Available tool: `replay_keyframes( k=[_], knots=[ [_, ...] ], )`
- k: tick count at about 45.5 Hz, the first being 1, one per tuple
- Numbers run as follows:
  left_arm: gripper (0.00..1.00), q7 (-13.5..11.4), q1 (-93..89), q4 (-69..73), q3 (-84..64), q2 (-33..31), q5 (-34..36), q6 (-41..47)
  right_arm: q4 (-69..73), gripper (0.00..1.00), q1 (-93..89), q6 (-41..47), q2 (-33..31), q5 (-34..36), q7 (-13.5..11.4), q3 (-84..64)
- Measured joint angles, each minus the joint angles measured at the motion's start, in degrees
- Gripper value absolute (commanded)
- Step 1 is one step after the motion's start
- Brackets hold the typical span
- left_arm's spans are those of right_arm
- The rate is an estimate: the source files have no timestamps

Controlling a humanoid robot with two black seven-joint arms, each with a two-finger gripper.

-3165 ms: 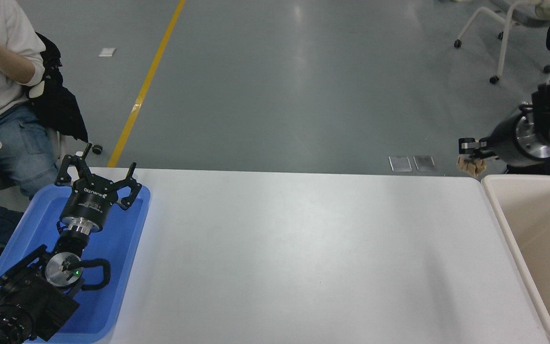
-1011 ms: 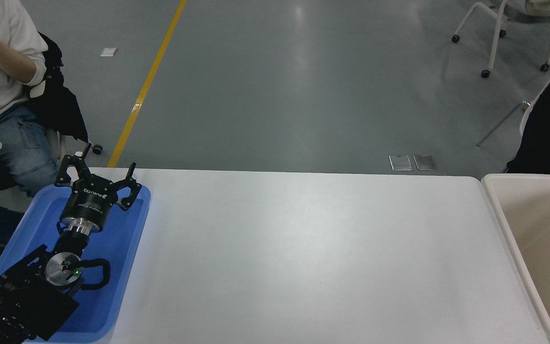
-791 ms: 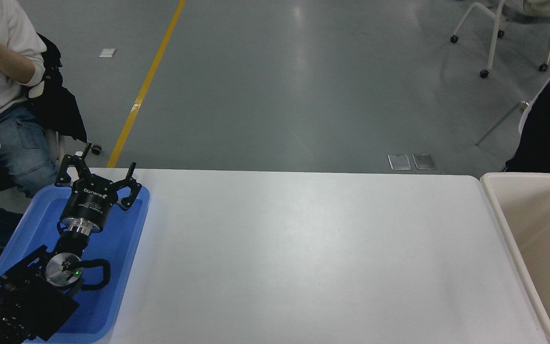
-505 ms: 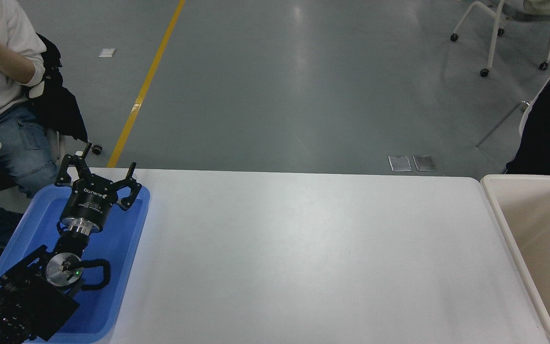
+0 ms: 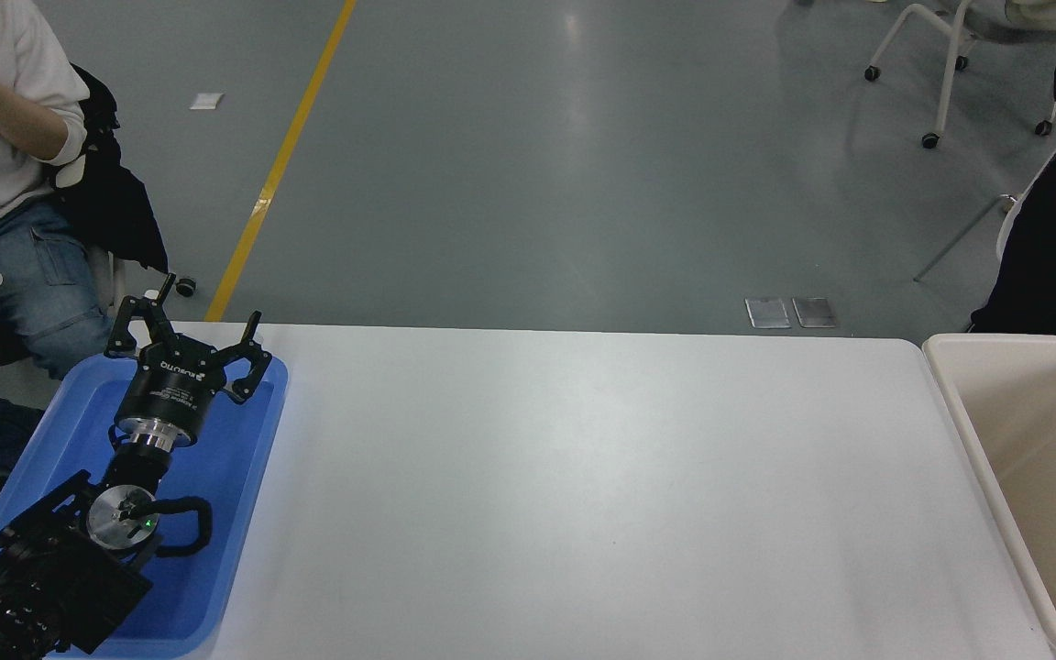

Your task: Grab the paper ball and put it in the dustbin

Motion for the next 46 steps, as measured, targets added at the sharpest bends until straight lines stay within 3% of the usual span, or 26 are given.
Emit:
replay_keyframes(
  k=[27,46],
  knots=[
    [1.00,0.0,0.0,0.0,0.0,0.0,0.0,0.0,3.3,1.00,9.7,0.6,0.1,0.0,0.4,6.9],
    [1.00,0.0,0.0,0.0,0.0,0.0,-0.1,0.0,6.6,1.00,22.0,1.5,-0.8,-0.6,0.7,38.2]
  ],
)
